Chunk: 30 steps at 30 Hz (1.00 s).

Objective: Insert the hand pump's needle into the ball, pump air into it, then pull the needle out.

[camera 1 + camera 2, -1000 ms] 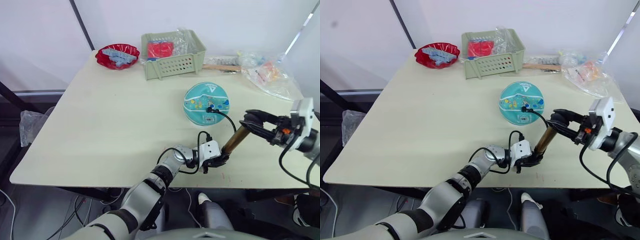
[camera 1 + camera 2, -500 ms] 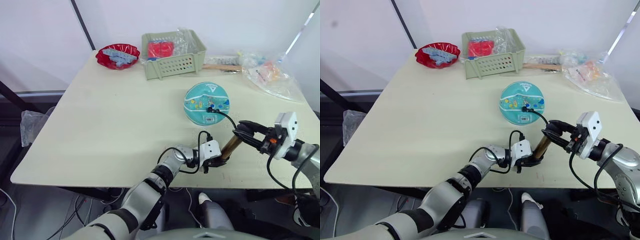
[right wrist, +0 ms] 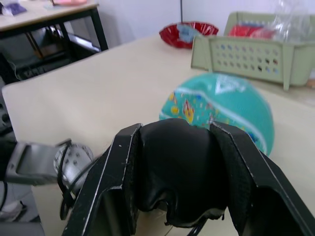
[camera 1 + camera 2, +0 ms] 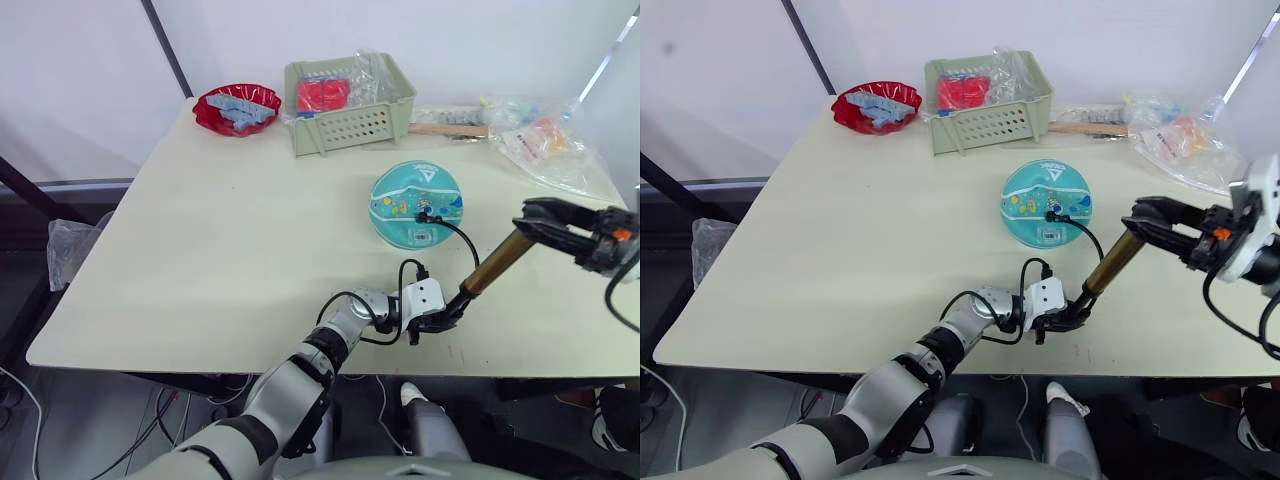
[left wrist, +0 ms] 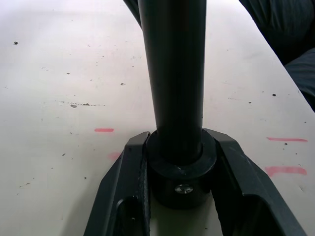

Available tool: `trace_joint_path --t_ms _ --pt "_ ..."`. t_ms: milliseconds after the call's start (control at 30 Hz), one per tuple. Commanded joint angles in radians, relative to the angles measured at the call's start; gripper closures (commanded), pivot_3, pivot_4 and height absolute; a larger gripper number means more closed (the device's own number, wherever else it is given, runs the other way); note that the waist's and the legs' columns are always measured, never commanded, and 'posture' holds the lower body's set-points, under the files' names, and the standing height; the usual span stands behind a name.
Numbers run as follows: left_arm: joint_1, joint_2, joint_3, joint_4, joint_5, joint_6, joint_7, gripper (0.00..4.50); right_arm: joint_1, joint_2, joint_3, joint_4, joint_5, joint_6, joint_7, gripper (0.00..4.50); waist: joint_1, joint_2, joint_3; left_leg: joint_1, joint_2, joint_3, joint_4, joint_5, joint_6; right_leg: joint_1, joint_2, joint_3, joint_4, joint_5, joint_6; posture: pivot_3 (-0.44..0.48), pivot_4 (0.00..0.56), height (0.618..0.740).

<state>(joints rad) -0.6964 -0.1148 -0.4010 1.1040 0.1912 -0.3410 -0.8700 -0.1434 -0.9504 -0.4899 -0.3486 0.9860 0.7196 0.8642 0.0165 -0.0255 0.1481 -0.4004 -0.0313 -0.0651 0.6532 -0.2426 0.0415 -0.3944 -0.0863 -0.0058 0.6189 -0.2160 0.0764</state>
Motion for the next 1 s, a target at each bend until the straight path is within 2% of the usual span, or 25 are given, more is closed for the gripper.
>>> trace_joint_path --t_ms 33,200,400,533,800,1000 --pt "0.058 0.053 -0.037 0.097 0.067 0.063 0.006 3.31 -0.077 -0.057 -0.135 0.000 0.074 0.020 -0.013 2.82 0.000 0.000 0.000 0.000 0.000 0.000 0.000 0.000 0.000 0.000 0.000 0.000 0.000 0.000 0.000 0.000 0.150 0.737" --pt "0.057 0.054 -0.039 0.099 0.071 0.062 0.006 3.31 -0.127 -0.107 -0.154 0.031 0.090 0.059 -0.006 2.82 0.000 0.001 0.002 0.000 0.000 0.000 0.000 0.000 0.000 0.000 0.000 0.000 0.000 0.000 0.000 0.000 0.150 0.737" --pt "0.056 0.055 -0.038 0.100 0.070 0.063 0.006 3.31 -0.110 -0.087 -0.111 0.026 0.064 0.057 -0.009 2.82 0.000 0.001 0.002 0.000 0.000 0.001 0.000 0.000 0.000 0.000 -0.001 0.000 0.000 0.000 0.000 0.000 0.150 0.737" --pt "0.056 0.054 -0.038 0.100 0.069 0.065 0.007 3.31 -0.045 -0.031 -0.023 -0.006 -0.024 0.011 -0.006 2.82 0.000 0.000 0.001 0.000 0.000 0.000 0.000 0.000 0.000 0.000 0.000 0.000 0.000 0.000 0.001 0.000 0.150 0.737" --pt "0.058 0.053 -0.037 0.097 0.069 0.067 0.014 3.31 0.091 0.116 0.133 -0.038 -0.210 -0.157 -0.024 2.82 -0.003 -0.010 -0.007 0.003 0.001 0.000 0.000 0.000 0.000 0.001 0.000 0.000 0.000 0.000 0.000 0.000 0.150 0.737" --pt "0.062 0.053 -0.041 0.095 0.073 0.065 0.013 3.31 0.157 0.199 0.230 -0.004 -0.340 -0.268 -0.052 2.82 -0.003 -0.013 -0.011 0.003 0.002 -0.001 0.000 0.000 0.000 0.001 0.000 0.000 0.000 -0.001 -0.002 0.000 0.150 0.737"
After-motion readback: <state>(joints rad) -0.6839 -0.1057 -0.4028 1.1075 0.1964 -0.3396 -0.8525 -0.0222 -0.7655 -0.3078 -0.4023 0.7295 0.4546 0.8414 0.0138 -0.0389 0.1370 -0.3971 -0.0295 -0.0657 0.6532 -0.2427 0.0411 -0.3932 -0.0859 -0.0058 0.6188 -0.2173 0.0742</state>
